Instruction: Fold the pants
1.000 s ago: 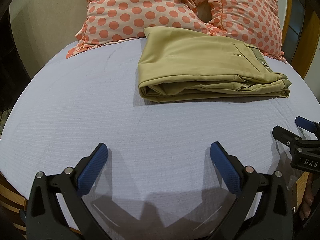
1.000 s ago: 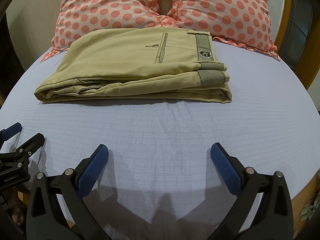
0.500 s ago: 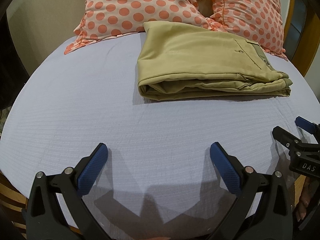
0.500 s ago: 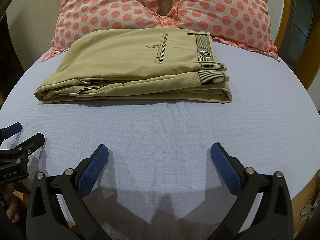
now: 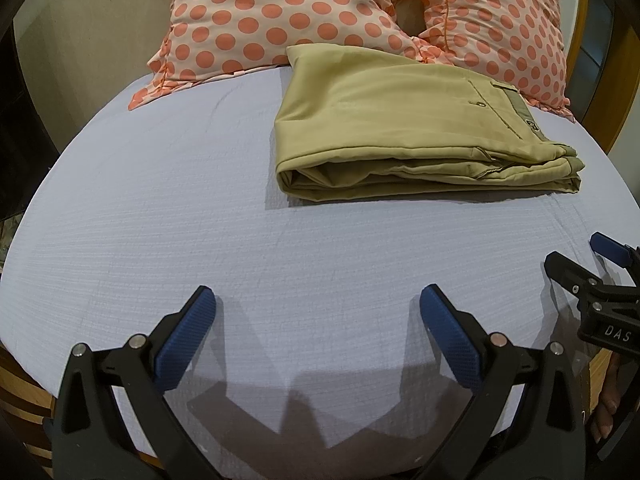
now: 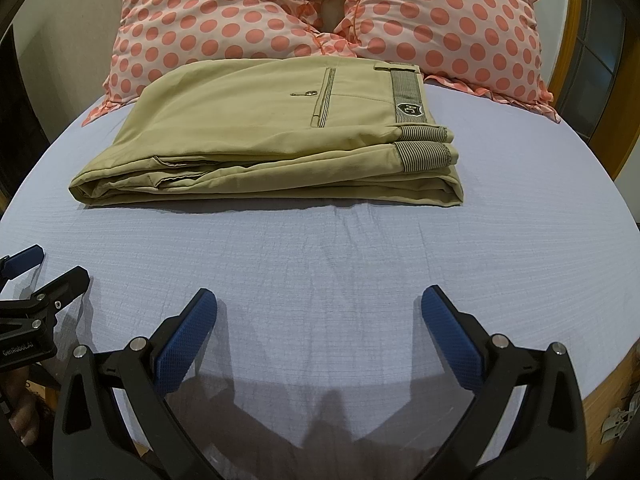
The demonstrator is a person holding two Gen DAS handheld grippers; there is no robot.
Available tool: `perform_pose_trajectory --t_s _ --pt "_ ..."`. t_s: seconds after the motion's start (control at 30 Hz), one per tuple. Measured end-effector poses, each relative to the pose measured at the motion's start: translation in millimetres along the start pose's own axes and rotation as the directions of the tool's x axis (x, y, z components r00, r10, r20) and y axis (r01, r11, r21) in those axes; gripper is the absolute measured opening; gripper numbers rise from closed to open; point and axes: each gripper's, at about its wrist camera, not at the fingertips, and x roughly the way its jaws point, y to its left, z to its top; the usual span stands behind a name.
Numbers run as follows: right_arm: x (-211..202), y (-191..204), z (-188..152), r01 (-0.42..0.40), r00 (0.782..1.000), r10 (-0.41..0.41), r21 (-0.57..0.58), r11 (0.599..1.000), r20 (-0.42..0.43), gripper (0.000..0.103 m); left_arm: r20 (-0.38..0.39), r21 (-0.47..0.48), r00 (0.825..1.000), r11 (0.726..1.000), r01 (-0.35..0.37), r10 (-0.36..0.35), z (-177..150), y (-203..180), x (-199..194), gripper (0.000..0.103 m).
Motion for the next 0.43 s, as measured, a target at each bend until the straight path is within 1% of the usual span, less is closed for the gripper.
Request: perform_pose_trajectory --t_s 0.43 --pt "0.3 0.1 -0.2 0.0 1.0 0.0 0.0 1.0 0.001 0.102 -0.014 -0.012 1.0 1.0 -0.007 0.006 -0.4 -1.3 0.1 0.101"
